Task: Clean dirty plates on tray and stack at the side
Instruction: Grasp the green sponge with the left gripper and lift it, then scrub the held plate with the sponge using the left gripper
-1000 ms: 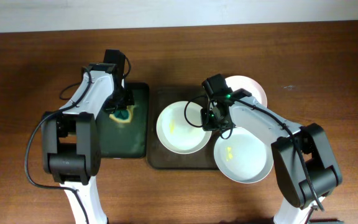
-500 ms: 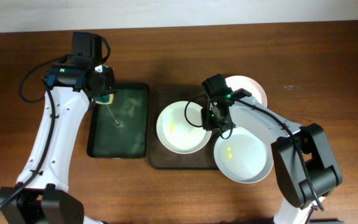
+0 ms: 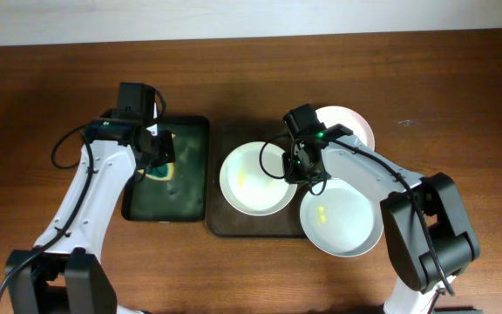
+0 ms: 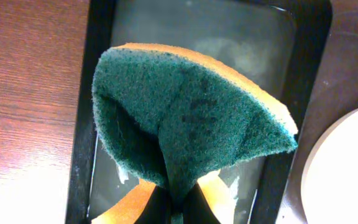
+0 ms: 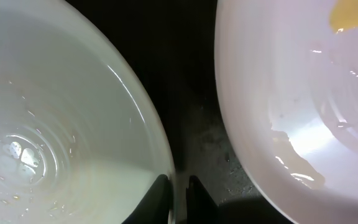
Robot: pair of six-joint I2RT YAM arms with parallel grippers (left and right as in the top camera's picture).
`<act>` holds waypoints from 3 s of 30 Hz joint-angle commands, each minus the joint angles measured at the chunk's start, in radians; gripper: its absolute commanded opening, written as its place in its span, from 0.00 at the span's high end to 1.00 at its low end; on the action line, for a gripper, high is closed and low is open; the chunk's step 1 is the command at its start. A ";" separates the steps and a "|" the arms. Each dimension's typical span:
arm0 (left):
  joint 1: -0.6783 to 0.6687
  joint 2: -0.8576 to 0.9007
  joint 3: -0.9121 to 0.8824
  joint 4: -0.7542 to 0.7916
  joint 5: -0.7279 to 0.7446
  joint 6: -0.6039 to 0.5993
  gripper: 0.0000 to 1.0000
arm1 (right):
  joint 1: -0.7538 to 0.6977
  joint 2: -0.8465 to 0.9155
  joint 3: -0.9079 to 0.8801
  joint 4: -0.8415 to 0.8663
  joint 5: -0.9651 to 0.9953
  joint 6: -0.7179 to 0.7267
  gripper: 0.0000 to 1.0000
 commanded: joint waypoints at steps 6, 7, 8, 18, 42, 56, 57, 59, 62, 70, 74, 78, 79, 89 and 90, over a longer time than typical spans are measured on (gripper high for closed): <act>0.004 -0.020 -0.001 0.010 0.079 0.016 1.00 | 0.004 -0.026 0.004 0.002 -0.067 0.051 0.96; 0.006 -0.020 -0.001 0.010 0.118 0.017 1.00 | 0.004 -0.026 0.004 0.003 -0.082 0.051 0.96; 0.006 -0.020 -0.001 0.011 0.161 0.017 1.00 | 0.004 -0.026 0.004 0.004 -0.089 0.051 0.96; 0.006 -0.020 0.087 -0.057 0.267 0.018 1.00 | 0.004 -0.026 0.003 0.008 -0.184 0.031 0.96; -0.331 0.024 0.173 -0.010 0.248 -0.101 1.00 | -0.093 -0.026 -0.027 -0.015 -0.270 0.028 0.96; -0.362 0.340 0.172 0.085 0.202 -0.131 1.00 | -0.093 -0.026 -0.027 -0.015 -0.269 0.028 0.96; -0.362 0.355 0.172 0.088 0.203 -0.131 1.00 | -0.093 -0.026 -0.027 -0.015 -0.269 0.027 0.96; -0.362 0.390 0.172 0.089 0.203 -0.151 1.00 | -0.093 -0.026 -0.027 -0.014 -0.269 0.027 0.96; -0.362 0.431 0.172 0.098 0.197 -0.153 1.00 | -0.093 -0.026 -0.027 -0.014 -0.269 0.027 0.96; -0.370 0.562 0.171 0.042 0.205 -0.143 1.00 | -0.093 -0.026 -0.027 -0.015 -0.269 0.027 0.96; -0.370 0.563 0.171 -0.020 0.325 -0.001 1.00 | -0.093 -0.026 -0.027 -0.014 -0.269 0.027 0.96; -0.369 0.563 0.171 -0.029 0.364 0.040 0.92 | -0.093 -0.026 -0.027 -0.015 -0.269 0.027 0.96; -0.369 0.563 0.171 -0.029 0.364 0.040 0.93 | -0.093 -0.026 -0.027 -0.016 -0.270 0.022 0.96; -0.369 0.563 0.171 -0.029 0.360 0.040 0.98 | -0.093 -0.026 -0.029 -0.015 -0.344 -0.079 0.96; -0.369 0.563 0.171 -0.029 0.360 0.040 0.98 | -0.093 -0.026 -0.029 -0.015 -0.344 -0.087 0.96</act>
